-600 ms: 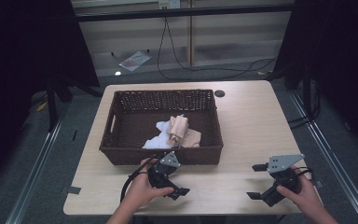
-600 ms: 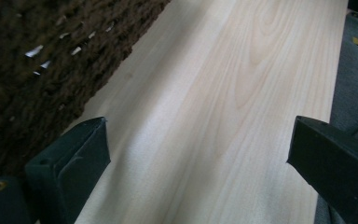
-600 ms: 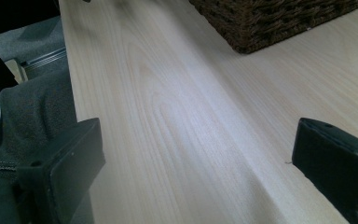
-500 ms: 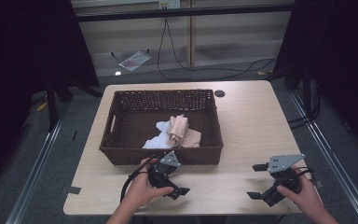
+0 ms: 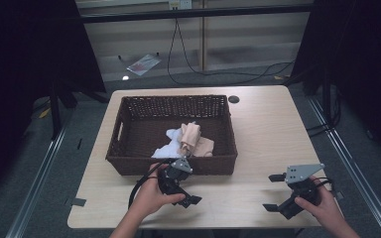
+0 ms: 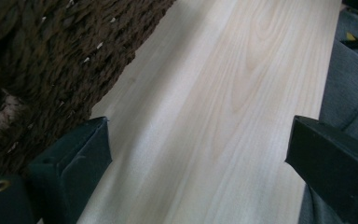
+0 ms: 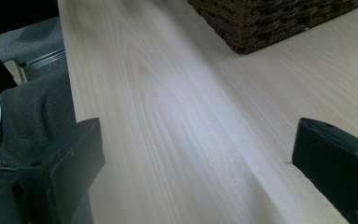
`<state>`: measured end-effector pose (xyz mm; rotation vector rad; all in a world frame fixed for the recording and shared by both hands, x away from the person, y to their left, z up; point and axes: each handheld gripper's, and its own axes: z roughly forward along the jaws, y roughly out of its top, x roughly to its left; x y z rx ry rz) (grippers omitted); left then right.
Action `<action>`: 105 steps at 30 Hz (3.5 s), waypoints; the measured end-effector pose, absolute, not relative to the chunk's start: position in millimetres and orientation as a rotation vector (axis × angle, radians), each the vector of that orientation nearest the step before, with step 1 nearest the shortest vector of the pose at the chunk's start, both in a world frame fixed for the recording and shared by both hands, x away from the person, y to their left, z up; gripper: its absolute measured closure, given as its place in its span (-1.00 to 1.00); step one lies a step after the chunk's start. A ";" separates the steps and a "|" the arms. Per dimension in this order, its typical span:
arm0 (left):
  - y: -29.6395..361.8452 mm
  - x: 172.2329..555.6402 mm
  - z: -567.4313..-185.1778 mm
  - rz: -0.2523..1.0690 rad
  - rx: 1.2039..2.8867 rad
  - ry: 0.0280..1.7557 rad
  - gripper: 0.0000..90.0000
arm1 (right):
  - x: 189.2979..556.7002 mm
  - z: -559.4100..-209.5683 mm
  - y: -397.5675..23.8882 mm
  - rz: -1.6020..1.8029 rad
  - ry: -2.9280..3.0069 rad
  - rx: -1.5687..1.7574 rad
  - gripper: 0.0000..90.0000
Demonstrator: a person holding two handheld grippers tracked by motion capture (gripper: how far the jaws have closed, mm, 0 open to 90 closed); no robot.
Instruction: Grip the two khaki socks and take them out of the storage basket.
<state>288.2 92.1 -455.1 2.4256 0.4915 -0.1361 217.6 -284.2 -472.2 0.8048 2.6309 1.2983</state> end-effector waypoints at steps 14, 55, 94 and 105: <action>87.2 289.4 -436.2 -0.196 2.477 0.464 -0.85 | 217.3 -472.5 -284.1 1.296 2.634 0.808 -0.95; 80.7 330.4 -353.4 -0.277 2.544 0.530 -0.84 | 217.1 -472.0 -284.5 1.306 2.632 0.807 -0.95; 86.5 416.2 -370.1 -0.112 2.514 0.965 -0.59 | 217.1 -471.6 -284.2 1.307 2.633 0.798 -0.95; 83.7 434.7 -392.3 -0.082 2.480 1.069 -0.28 | 217.1 -471.5 -284.4 1.309 2.630 0.796 -0.95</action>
